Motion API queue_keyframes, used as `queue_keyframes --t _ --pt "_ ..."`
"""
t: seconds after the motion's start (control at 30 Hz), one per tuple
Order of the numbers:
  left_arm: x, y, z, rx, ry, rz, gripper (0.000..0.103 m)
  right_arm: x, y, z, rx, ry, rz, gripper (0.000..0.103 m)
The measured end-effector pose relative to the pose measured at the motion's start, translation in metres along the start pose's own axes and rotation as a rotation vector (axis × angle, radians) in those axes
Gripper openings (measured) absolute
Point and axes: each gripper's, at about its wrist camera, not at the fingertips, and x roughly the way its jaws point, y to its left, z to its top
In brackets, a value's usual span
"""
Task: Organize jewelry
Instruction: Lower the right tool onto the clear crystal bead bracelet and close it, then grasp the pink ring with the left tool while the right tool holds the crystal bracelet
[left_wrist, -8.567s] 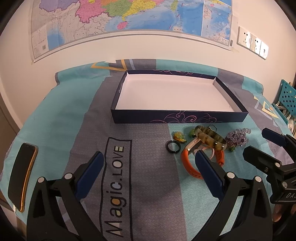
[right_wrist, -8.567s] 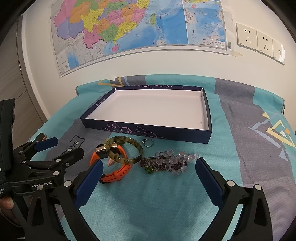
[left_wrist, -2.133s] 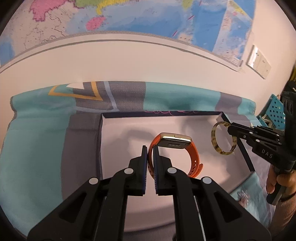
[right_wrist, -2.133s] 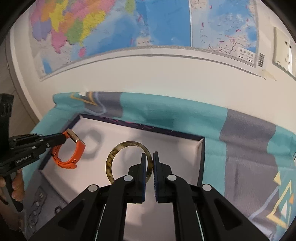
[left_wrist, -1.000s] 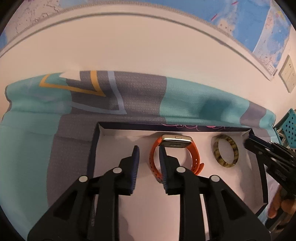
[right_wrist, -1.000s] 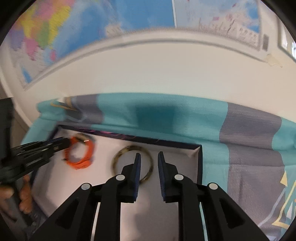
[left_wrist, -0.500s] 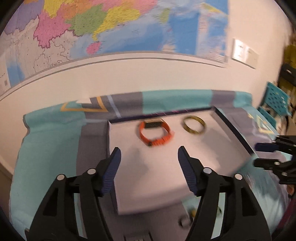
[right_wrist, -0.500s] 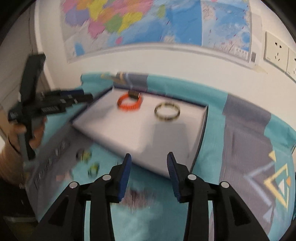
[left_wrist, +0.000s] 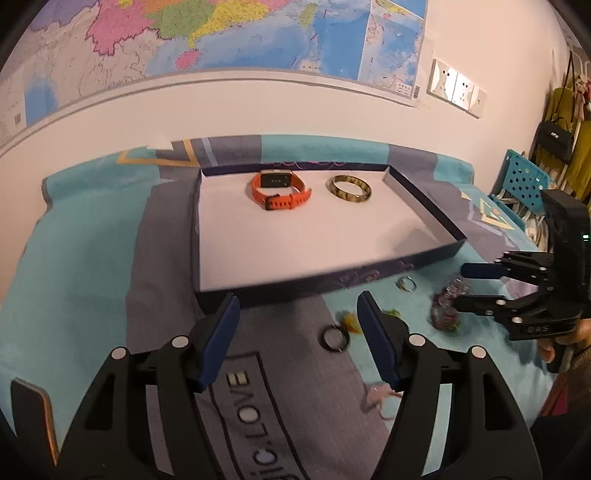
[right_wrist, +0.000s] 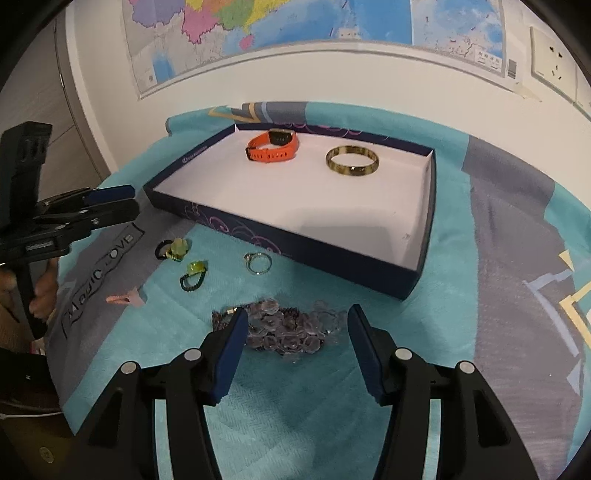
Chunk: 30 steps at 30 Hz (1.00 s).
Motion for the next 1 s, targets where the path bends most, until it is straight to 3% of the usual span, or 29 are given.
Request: queue_keyframes --t 0.13,0.2,0.37,0.67,1.0 --pt "-0.003 -0.001 -0.006 0.002 0.005 0.000 0.065 -0.001 -0.001 -0.002 0.018 0.001 0.008 0.042" --pt "-0.004 -0.001 -0.008 0.000 0.006 -0.004 0.065 -0.003 -0.001 -0.002 0.018 0.004 0.005 0.023" --pt "-0.006 -0.004 -0.013 0.005 0.008 -0.007 0.065 -0.006 -0.002 -0.003 0.032 -0.009 -0.001 0.016" --pt "-0.012 -0.010 -0.021 0.030 0.009 -0.048 0.065 -0.029 -0.009 0.001 0.098 -0.077 0.044 0.016" --pt "-0.018 -0.031 -0.038 0.124 0.030 -0.117 0.065 -0.054 -0.011 0.009 0.127 -0.152 0.070 0.016"
